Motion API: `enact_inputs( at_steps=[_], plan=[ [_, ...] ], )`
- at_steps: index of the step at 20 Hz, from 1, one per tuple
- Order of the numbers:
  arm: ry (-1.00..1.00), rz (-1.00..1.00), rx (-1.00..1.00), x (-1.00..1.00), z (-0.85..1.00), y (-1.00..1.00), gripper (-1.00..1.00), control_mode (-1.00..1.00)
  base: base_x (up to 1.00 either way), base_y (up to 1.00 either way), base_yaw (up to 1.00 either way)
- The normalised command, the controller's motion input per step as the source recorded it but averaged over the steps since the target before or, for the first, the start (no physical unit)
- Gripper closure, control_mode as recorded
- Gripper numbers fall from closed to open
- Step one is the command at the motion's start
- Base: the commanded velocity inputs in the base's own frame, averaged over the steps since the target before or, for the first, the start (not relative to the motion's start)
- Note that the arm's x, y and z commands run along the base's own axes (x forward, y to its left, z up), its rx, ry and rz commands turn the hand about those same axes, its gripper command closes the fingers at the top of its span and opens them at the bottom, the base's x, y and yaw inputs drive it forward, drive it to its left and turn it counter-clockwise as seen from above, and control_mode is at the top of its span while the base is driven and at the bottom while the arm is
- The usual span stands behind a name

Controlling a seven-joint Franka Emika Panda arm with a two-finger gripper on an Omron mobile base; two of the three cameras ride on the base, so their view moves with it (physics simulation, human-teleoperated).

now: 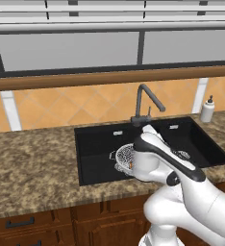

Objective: Put the colander in the sink, put the kiwi, orange in the colander, and turn on the sink faucet and pour water over the colander.

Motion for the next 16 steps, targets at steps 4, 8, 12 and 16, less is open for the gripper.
enact_inputs(
  at_steps=[4, 8, 12, 16],
  plan=[
    [0.04, 0.13, 0.00, -0.38, 1.00, -0.17, -1.00, -1.00, 0.00, 0.00, 0.00],
    [0.00, 0.17, -0.02, -0.60, 1.00, -0.43, -1.00, -1.00, 0.00, 0.00, 0.00],
    [0.00, 0.19, -0.15, -0.66, 0.73, -0.65, -1.00, -1.00, 0.00, 0.00, 0.00],
    [0.01, 0.33, -0.23, -0.42, 0.58, -0.93, -1.00, -1.00, 0.00, 0.00, 0.00]
  ],
)
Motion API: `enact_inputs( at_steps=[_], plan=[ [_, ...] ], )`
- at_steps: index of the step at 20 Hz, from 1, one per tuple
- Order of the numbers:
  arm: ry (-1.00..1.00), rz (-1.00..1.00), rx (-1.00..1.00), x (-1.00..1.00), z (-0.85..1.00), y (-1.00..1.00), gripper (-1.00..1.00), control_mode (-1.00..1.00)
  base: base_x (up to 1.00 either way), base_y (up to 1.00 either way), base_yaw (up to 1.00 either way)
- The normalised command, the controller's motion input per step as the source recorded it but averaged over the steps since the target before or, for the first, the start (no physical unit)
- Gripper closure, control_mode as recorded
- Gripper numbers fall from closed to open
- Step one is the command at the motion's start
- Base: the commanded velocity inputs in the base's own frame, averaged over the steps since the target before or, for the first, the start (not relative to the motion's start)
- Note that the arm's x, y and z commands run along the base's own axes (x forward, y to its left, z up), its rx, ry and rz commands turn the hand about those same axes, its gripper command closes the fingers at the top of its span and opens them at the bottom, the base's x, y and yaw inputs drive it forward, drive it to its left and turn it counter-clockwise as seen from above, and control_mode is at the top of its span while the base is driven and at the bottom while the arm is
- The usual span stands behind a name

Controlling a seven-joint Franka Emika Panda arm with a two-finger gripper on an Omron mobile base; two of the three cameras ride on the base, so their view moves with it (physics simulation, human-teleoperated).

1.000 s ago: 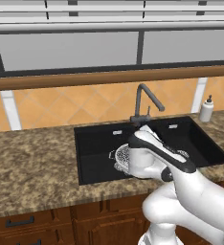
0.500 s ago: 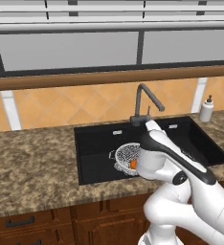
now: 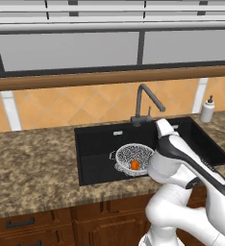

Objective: Put the colander in the sink, put the kiwi, orange in the colander, and turn on the sink faucet and pour water over the colander.

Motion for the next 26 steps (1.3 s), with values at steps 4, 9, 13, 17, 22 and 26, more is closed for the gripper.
enact_inputs(
  at_steps=[4, 9, 13, 17, 22, 26],
  plan=[
    [0.03, 0.43, -0.29, -0.23, 0.43, -0.99, -1.00, -1.00, 0.00, 0.00, 0.00],
    [0.06, 0.43, -0.33, -0.23, 0.29, -0.97, -1.00, -1.00, 0.00, 0.00, 0.00],
    [0.10, 0.41, -0.39, -0.28, 0.00, -1.00, -1.00, -1.00, 0.00, 0.00, 0.00],
    [0.05, 0.33, -0.28, -0.58, -0.12, -1.00, -1.00, -1.00, 0.00, 0.00, 0.00],
    [-0.23, 0.00, 0.06, -0.95, -0.52, -1.00, -1.00, -1.00, 0.00, 0.00, 0.00],
    [-0.49, 0.00, 0.32, -0.82, -0.36, -1.00, -1.00, -1.00, 0.00, 0.00, 0.00]
  ],
)
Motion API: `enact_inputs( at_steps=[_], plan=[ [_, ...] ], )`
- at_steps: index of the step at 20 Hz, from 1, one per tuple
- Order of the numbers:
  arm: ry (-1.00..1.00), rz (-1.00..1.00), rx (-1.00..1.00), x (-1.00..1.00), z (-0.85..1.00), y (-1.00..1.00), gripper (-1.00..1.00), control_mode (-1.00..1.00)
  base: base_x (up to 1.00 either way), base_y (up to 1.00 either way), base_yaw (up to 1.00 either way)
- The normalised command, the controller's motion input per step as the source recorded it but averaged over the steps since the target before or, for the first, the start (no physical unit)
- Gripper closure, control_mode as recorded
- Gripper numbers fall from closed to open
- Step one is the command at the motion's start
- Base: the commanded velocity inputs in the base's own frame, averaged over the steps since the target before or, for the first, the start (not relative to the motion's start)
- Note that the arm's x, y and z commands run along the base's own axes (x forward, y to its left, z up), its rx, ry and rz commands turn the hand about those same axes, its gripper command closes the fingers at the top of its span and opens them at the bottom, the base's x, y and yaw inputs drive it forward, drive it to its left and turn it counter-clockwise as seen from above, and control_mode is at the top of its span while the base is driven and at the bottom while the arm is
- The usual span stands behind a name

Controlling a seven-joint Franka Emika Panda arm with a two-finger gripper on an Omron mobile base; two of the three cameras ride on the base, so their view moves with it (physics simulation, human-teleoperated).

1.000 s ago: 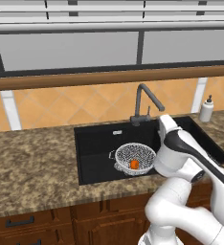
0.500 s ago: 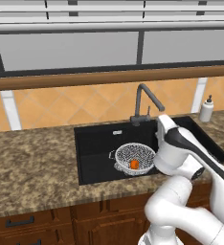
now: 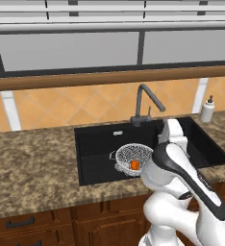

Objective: Put the colander in the sink, put the kiwi, orange in the colander, and turn on the sink faucet and pour water over the colander.

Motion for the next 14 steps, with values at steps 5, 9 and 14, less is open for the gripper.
enact_inputs(
  at_steps=[5, 9, 14],
  plan=[
    [-0.35, 0.00, 0.22, -0.71, -0.02, -1.00, -1.00, -1.00, 0.00, 0.00, 0.00],
    [-0.26, 0.03, 0.18, -0.68, 0.00, -1.00, -1.00, -1.00, 0.00, 0.00, 0.00],
    [-0.18, 0.03, 0.20, -0.72, 0.00, -1.00, -1.00, -1.00, 0.00, 0.00, 0.00]
  ],
)
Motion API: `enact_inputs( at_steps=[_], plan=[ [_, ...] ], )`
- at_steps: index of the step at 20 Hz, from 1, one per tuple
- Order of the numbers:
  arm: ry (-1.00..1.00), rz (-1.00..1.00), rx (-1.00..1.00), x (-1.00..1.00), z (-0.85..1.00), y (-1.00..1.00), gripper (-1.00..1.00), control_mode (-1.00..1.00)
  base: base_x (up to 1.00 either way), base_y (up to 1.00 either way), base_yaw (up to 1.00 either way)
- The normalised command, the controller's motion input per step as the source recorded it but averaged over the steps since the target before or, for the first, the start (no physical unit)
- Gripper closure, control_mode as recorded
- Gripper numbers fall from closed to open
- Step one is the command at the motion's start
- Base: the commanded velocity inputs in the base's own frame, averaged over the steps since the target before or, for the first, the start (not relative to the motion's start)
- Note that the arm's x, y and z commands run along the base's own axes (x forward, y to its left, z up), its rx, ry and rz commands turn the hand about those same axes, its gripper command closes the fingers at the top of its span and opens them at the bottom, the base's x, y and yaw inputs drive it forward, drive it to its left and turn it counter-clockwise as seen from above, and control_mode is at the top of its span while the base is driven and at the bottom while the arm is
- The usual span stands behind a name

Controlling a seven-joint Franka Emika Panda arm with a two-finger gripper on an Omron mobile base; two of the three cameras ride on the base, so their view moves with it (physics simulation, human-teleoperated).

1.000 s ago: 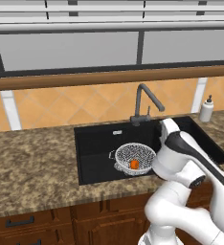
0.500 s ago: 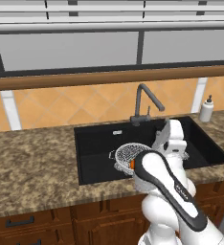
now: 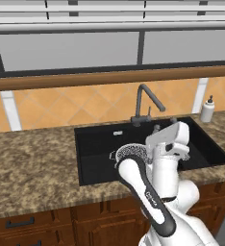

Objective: Put the colander in the sink, put the kiwi, orange in the colander, and turn on the sink faucet and pour water over the colander.

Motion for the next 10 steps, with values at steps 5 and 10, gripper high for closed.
enact_inputs(
  at_steps=[5, 10],
  plan=[
    [-0.05, 0.00, 0.32, -0.63, 0.11, -1.00, -1.00, -1.00, 0.00, 0.00, 0.00],
    [-0.07, 0.00, 0.55, -0.52, 0.15, -1.00, -1.00, -1.00, 0.00, 0.00, 0.00]
  ],
)
